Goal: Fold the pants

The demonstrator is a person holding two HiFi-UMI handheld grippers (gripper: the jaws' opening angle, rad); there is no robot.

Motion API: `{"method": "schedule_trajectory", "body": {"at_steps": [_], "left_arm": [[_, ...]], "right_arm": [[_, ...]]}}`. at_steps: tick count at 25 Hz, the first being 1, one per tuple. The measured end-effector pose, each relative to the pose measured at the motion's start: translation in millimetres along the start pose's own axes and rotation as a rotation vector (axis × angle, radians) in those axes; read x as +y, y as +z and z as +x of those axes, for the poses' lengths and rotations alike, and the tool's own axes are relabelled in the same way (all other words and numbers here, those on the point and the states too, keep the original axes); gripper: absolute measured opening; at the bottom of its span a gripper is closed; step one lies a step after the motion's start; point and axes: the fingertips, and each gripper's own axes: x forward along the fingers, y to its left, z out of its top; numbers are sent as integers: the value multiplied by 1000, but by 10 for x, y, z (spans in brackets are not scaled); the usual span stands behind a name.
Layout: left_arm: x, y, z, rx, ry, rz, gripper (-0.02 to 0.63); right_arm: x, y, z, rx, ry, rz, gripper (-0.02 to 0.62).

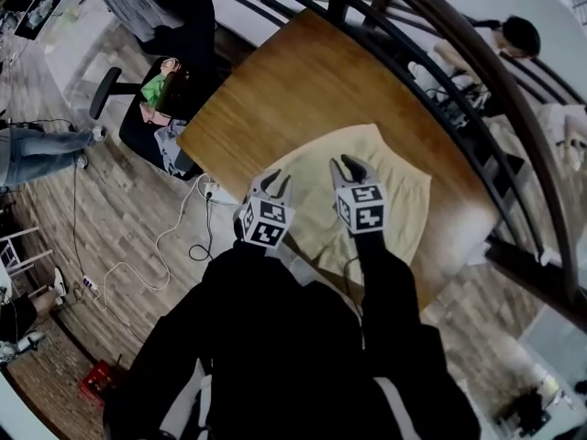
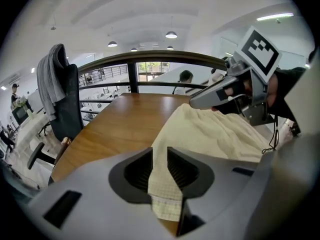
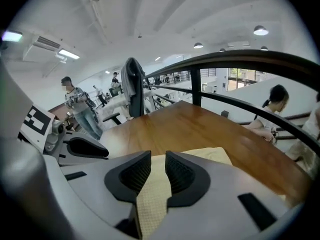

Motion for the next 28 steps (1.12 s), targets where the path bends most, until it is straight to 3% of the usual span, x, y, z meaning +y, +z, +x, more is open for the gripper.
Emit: {"method": "schedule_trajectory", "body": {"at_steps": [8,16,25,28], "left_arm": [[208,-294,157,106,-2,-18,104],[403,-569,151,155,-1,-60,109],[480,-772,177,202,-36,-52,109],[469,-830,181,214,-47,-60,109]], "right_arm": [[-279,102,444,120,-41,-119,110],[-635,207,639,210,-95,-213,121],[-334,-88,950,411,85,-526,129],[-281,-163,984,462,98,-596,129]]}}
